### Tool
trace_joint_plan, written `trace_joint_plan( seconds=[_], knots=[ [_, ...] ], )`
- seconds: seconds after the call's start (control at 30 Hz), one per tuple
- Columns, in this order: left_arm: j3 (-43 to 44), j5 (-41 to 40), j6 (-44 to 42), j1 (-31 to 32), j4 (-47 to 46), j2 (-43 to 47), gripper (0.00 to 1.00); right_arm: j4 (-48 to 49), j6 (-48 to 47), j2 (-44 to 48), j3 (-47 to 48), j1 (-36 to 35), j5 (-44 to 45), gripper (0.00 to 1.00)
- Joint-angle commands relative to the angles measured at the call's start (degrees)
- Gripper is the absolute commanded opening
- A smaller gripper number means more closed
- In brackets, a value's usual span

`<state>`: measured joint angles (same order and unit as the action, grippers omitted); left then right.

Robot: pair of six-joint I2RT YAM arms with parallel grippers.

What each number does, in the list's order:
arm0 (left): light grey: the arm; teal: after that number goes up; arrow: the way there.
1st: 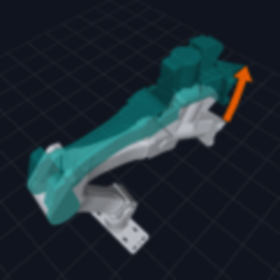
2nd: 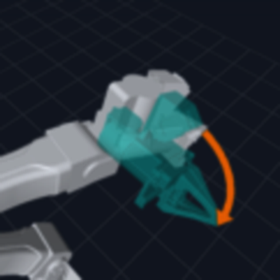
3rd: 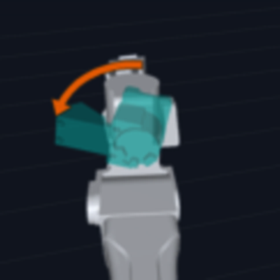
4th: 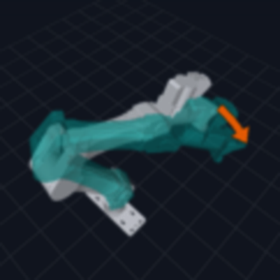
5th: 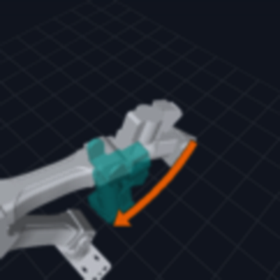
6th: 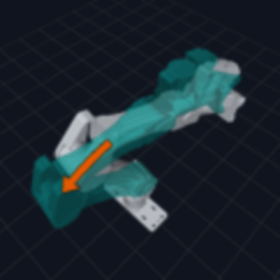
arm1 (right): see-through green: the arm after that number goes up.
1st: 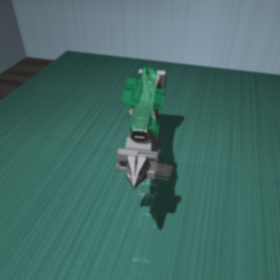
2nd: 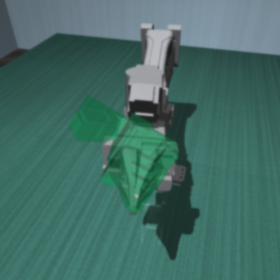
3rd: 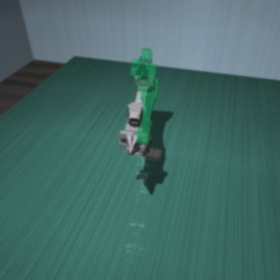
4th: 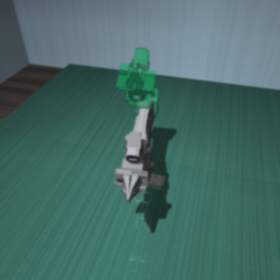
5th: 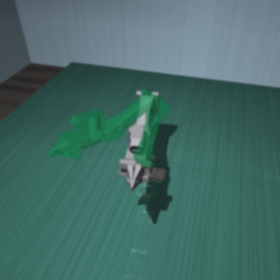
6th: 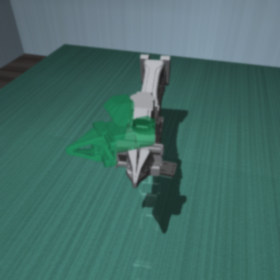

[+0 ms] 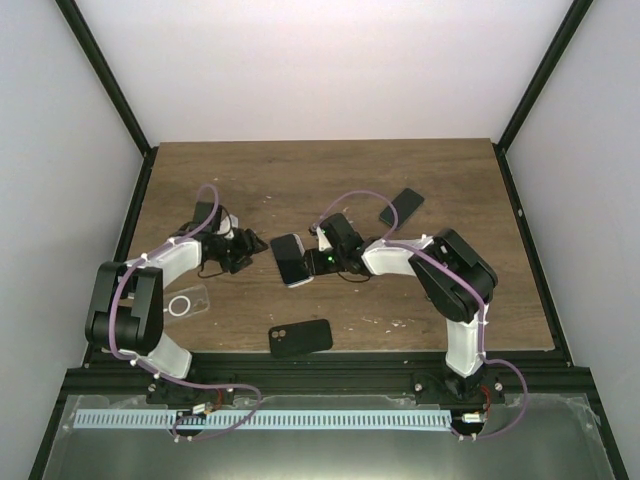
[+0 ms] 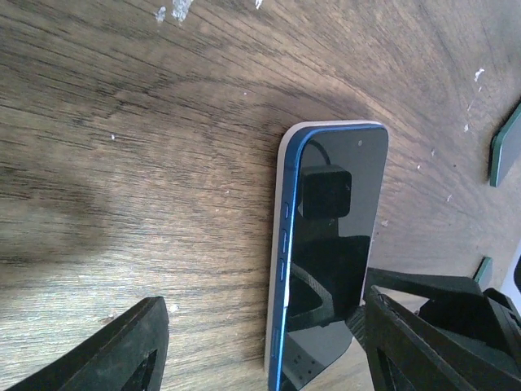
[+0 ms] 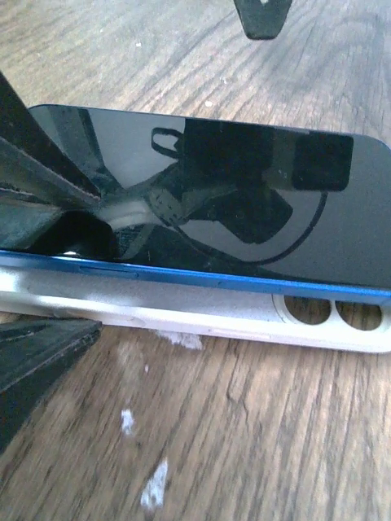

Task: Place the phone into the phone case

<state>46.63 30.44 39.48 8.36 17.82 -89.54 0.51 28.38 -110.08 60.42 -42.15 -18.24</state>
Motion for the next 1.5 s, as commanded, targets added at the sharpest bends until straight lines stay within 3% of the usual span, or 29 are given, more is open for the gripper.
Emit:
trace_joint_plan(
  seconds=[0.0,0.1,0.33,0.53,0.73,0.97,1.17,1.47],
  knots=[
    [1.3,-0.3,-1.4,0.3,0.1,0.0,0.66,3.2,4.2,1.0,-1.6,-1.9,-3.8,0.35],
    [1.8,0.5,-2.7,0.3,0.2,-1.3,0.65,4.5,6.8,2.1,-3.0,-2.7,-4.7,0.31],
    [4.1,1.8,-3.9,1.2,-1.3,-5.5,0.58,6.9,11.2,6.6,-6.8,1.6,2.4,0.26],
    [8.0,0.3,-4.3,2.5,-2.0,-10.3,0.58,7.9,10.0,3.0,-2.7,3.8,-4.0,0.26],
    [9.9,-2.4,-4.1,2.6,-1.0,-13.4,0.56,7.5,11.2,-1.3,0.5,3.7,-4.0,0.30],
    [10.5,-1.7,-2.5,5.0,-0.2,-14.5,0.47,9.7,13.7,-4.8,1.3,3.7,-8.2,0.21],
    [9.6,-1.5,-0.1,6.9,-0.5,-14.5,0.36,10.7,14.6,-5.5,1.1,3.7,-8.9,0.21],
    [11.7,-2.3,0.5,9.4,1.0,-15.1,0.32,9.9,15.1,-6.0,1.2,3.6,-7.9,0.15]
  ],
)
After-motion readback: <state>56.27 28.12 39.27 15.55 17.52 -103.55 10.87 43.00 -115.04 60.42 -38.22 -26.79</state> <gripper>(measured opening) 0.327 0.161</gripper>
